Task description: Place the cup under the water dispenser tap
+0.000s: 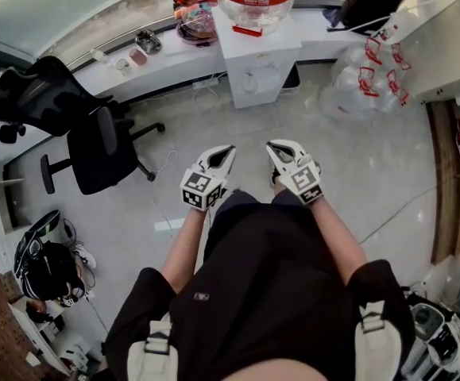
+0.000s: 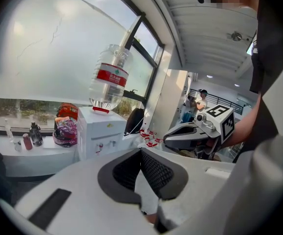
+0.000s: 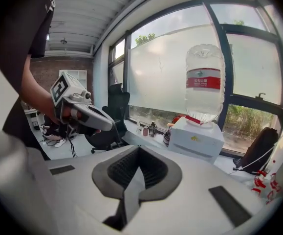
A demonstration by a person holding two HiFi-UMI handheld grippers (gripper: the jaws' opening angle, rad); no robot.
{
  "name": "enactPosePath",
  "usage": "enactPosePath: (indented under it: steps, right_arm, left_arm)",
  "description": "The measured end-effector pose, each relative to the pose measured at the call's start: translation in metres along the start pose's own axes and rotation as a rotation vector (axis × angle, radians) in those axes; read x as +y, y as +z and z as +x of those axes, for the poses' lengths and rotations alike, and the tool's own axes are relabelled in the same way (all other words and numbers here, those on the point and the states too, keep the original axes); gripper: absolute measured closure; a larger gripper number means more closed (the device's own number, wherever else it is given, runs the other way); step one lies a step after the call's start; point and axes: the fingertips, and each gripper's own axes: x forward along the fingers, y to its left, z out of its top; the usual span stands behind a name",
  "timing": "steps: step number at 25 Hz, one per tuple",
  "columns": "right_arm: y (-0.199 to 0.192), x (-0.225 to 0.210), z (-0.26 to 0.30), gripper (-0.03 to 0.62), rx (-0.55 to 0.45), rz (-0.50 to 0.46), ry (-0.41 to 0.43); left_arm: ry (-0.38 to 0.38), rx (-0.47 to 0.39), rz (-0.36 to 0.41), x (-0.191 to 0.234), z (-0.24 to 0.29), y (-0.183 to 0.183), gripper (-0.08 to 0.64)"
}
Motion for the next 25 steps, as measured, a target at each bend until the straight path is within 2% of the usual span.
enactPosePath:
  steps: [6,14,23,25]
  right_arm:
    - [0.001,0.032,-0.015,0.597,-0.016,0.029,-0.073]
    - [-0.004,0.068,-0.034,0.597,-0.035,0.074,-0.156]
    - [-0.008,0.089,-0.034,0.597,-0.010,0.100,-0.165]
    - [-0.002,0.088,-0.032,0.597,-0.032,0.083,-0.166]
  left_arm:
    - [-0.028,-0.003,0.021,-0.008,-0.036,-0.006,0.561]
    - [-0.082,0.018,0.058,-0.025,-0.066,-0.034,0.561]
    - [-0.085,0.002,0.048,-0.026,-0.087,-0.040,0.561]
    - [-0.093,0.002,0.048,-0.025,-0.085,-0.038,0.561]
